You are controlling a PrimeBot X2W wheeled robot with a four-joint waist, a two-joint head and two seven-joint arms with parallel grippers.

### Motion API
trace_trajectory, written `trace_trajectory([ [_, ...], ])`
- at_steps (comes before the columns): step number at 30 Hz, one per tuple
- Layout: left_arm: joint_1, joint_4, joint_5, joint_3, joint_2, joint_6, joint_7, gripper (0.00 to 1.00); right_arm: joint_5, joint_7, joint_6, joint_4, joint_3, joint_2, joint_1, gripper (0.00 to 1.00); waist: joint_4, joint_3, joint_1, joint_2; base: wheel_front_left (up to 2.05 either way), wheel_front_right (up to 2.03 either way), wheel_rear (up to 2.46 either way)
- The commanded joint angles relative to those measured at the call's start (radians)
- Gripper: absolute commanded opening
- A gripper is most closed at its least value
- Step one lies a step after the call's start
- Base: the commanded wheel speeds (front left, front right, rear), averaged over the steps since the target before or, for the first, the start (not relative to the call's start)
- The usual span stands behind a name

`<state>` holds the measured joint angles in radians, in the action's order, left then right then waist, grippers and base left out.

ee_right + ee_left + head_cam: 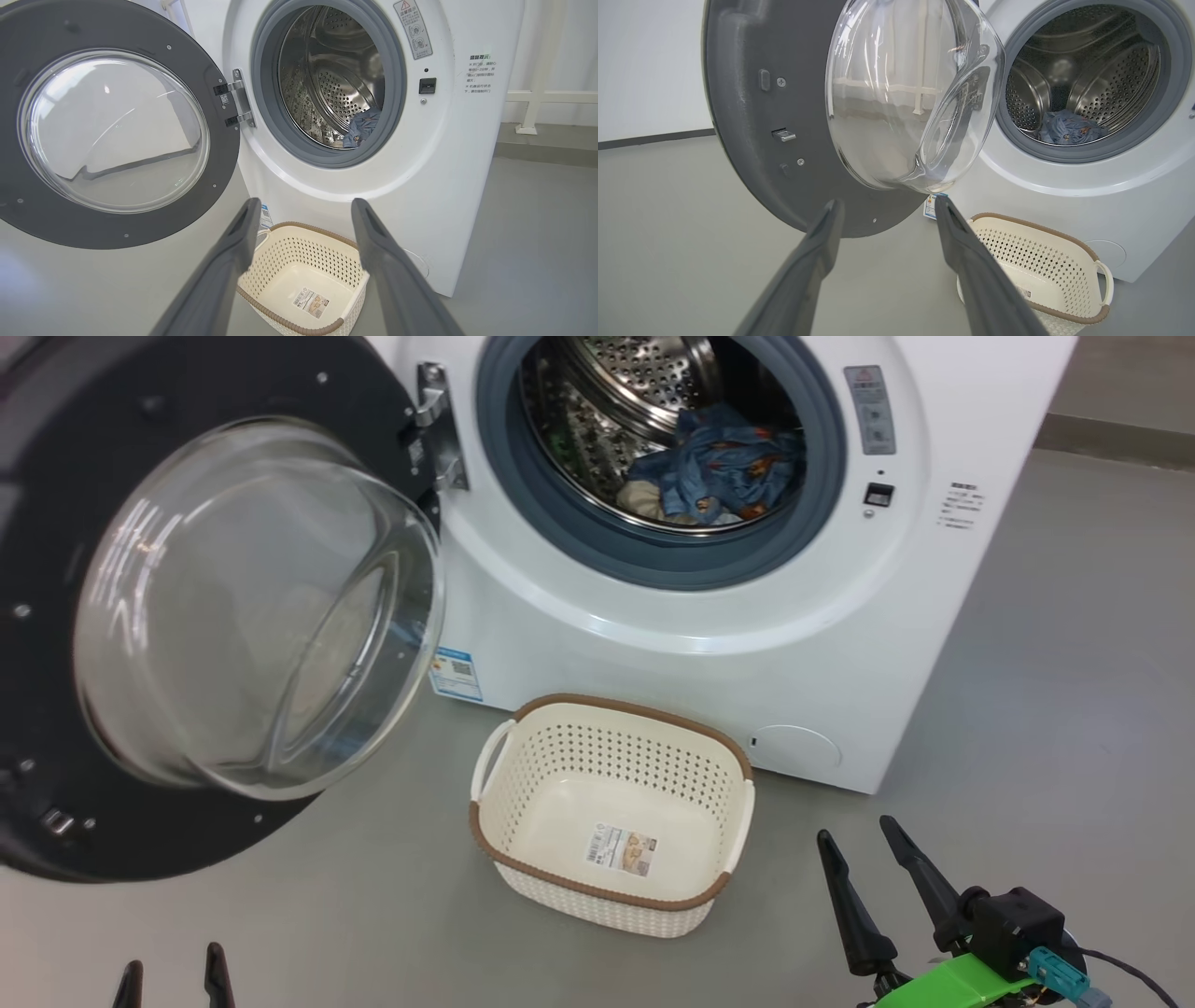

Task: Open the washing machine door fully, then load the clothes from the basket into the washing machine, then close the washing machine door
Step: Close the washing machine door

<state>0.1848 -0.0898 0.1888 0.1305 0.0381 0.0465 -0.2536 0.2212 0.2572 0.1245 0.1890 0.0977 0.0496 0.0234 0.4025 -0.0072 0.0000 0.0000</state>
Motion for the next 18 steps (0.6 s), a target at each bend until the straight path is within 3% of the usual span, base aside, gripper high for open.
trace_trajectory([
  [1, -0.021, 0.016, 0.013, 0.032, 0.012, -0.01, -0.008, 1.0, -0.011, 0.005, 0.006, -0.021, 0.029, 0.001, 0.041, 1.0, 0.026, -0.003, 0.0, 0.0, 0.0, 0.0, 0.0],
  [18, -0.018, -0.007, 0.015, 0.052, 0.012, -0.016, -0.008, 1.0, -0.02, 0.005, 0.006, -0.013, 0.036, 0.001, 0.049, 1.0, 0.091, -0.001, 0.0, 0.0, 0.0, 0.0, 0.0],
])
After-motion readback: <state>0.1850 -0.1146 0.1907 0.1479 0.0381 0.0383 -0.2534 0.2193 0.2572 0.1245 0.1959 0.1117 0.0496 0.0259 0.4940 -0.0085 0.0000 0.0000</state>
